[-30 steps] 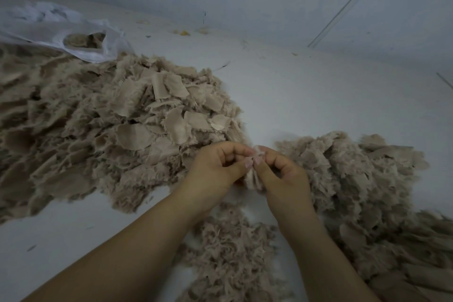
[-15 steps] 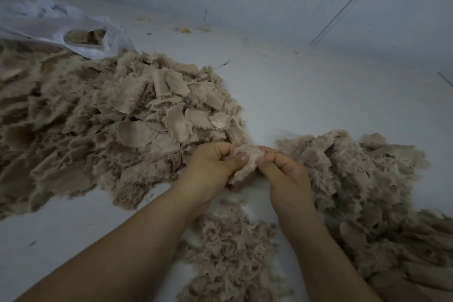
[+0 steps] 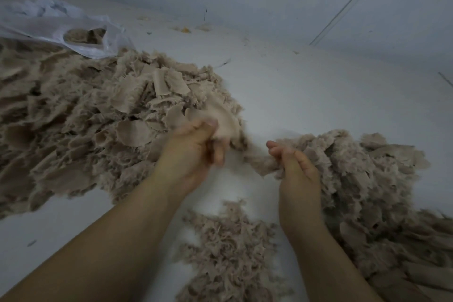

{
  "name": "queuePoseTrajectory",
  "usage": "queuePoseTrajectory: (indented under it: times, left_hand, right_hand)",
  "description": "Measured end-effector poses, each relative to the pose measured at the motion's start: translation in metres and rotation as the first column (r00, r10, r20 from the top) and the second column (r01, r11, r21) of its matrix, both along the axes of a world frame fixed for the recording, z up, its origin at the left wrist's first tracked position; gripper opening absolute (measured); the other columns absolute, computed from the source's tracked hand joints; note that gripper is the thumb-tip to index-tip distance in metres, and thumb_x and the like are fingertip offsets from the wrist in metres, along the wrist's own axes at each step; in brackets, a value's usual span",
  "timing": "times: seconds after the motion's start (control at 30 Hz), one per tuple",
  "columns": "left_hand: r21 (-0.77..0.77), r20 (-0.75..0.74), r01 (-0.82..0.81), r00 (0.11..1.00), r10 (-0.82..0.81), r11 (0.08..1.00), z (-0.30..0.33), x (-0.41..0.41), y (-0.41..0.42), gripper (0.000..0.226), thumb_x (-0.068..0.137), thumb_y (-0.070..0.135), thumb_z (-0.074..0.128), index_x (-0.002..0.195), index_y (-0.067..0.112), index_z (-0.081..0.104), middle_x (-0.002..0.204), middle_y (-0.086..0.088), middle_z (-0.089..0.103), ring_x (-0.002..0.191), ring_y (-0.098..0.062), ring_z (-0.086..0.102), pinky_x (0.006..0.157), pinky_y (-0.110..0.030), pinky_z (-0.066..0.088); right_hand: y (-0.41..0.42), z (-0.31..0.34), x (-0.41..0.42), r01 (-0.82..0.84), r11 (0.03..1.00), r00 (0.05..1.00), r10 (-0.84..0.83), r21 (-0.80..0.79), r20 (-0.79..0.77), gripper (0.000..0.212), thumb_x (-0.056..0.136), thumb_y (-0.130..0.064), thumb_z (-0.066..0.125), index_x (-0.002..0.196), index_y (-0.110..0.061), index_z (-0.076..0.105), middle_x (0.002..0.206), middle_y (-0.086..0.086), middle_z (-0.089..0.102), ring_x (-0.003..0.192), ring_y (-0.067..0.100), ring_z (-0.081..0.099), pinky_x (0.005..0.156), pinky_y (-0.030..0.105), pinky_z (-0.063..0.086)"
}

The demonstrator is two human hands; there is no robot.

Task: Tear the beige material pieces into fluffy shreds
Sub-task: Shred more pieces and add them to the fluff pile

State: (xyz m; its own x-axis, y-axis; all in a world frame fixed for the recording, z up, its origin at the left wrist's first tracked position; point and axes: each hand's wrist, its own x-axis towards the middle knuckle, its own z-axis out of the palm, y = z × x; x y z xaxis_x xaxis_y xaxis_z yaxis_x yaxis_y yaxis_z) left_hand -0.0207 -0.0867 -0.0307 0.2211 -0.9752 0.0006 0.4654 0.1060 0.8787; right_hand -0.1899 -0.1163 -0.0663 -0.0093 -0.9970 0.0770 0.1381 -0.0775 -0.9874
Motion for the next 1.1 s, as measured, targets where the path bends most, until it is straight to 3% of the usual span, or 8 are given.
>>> queuePoseTrajectory:
  times: [0.1,0.17,0.23,0.3,0.43,0.63,0.83,1.1]
  left_hand:
    - [-0.093,-0.163,-0.039,0.986,0.024,0.995,-0.005,-0.003,-0.008,0.047,0.091,0.006,0.058,0.133,0.019,0.043,0.124,-0.011,0.062,0.099,-0.027,0.07,0.072,-0.04,0.059]
    - [0.032,0.256,-0.032,0.966,0.023,0.999,-0.016,-0.019,-0.009,0.046,0.092,0.004,0.062,0.131,0.023,0.047,0.122,-0.008,0.062,0.096,-0.028,0.068,0.069,-0.036,0.057]
    - [0.099,0.784,-0.064,0.62,-0.038,0.993,-0.026,-0.035,-0.012,0.044,0.09,0.017,0.068,0.131,0.022,0.052,0.12,-0.004,0.058,0.097,-0.023,0.063,0.076,-0.028,0.051]
    - [0.099,0.964,-0.016,0.249,-0.092,0.995,-0.031,-0.041,-0.021,0.051,0.087,0.028,0.07,0.133,0.017,0.052,0.124,-0.003,0.052,0.101,-0.02,0.059,0.088,-0.031,0.048]
    - [0.02,1.0,0.033,0.002,-0.02,0.999,-0.027,-0.048,-0.03,0.015,0.092,0.026,0.06,0.09,0.011,0.064,0.095,-0.004,0.053,0.086,-0.025,0.057,0.074,-0.042,0.049]
    - [0.002,0.966,0.077,0.258,-0.022,0.997,-0.031,-0.046,-0.022,0.037,0.094,0.021,0.062,0.062,0.008,0.05,0.06,-0.001,0.047,0.058,-0.015,0.046,0.057,-0.033,0.039]
    - [0.179,0.39,0.197,0.885,-0.253,0.964,-0.021,-0.027,-0.004,0.037,0.095,0.008,0.058,0.061,0.019,0.063,0.048,0.002,0.045,0.036,-0.009,0.041,0.035,-0.016,0.028]
    - [0.02,0.419,0.07,0.905,-0.072,0.997,-0.02,-0.033,-0.002,0.024,0.1,0.008,0.052,0.081,-0.006,0.059,0.064,-0.016,0.056,0.052,-0.022,0.055,0.045,-0.028,0.046]
  right_hand:
    - [0.002,0.0,0.001,0.064,0.998,0.998,-0.065,0.015,0.009,0.033,0.107,-0.024,0.042,0.096,-0.022,0.074,0.109,-0.013,0.074,0.109,-0.002,0.064,0.092,0.018,0.043]
    - [0.001,-0.001,0.001,0.09,0.996,0.995,-0.091,0.023,0.044,0.034,0.108,-0.024,0.041,0.101,-0.021,0.074,0.111,-0.01,0.074,0.11,0.0,0.064,0.095,0.02,0.045]
    - [0.0,-0.001,0.003,0.094,0.995,0.991,-0.097,0.034,0.097,0.034,0.108,-0.02,0.04,0.101,-0.018,0.074,0.11,-0.005,0.075,0.111,0.005,0.065,0.098,0.024,0.047]
    - [-0.001,-0.001,0.005,0.096,0.995,0.983,-0.1,0.032,0.154,0.034,0.108,-0.016,0.04,0.099,-0.016,0.073,0.11,-0.001,0.075,0.112,0.009,0.066,0.103,0.027,0.048]
    - [-0.001,0.001,0.003,0.029,0.999,0.962,-0.036,0.031,0.271,0.032,0.108,-0.018,0.04,0.106,-0.01,0.071,0.115,0.001,0.075,0.116,0.012,0.066,0.105,0.031,0.048]
    - [-0.007,-0.001,0.001,-0.069,0.985,0.975,0.033,0.158,0.22,0.027,0.108,-0.028,0.038,0.113,-0.026,0.065,0.13,-0.004,0.065,0.123,0.005,0.058,0.099,0.021,0.043]
    - [-0.007,-0.001,-0.001,0.008,0.985,0.991,-0.03,0.17,0.128,0.025,0.108,-0.027,0.041,0.109,-0.028,0.066,0.122,-0.009,0.066,0.112,-0.001,0.06,0.091,0.02,0.046]
    - [0.003,0.008,0.0,-0.129,0.991,0.989,0.132,0.043,-0.069,0.022,0.095,-0.013,0.067,0.113,-0.024,0.067,0.098,0.007,0.073,0.082,0.009,0.068,0.072,0.019,0.052]
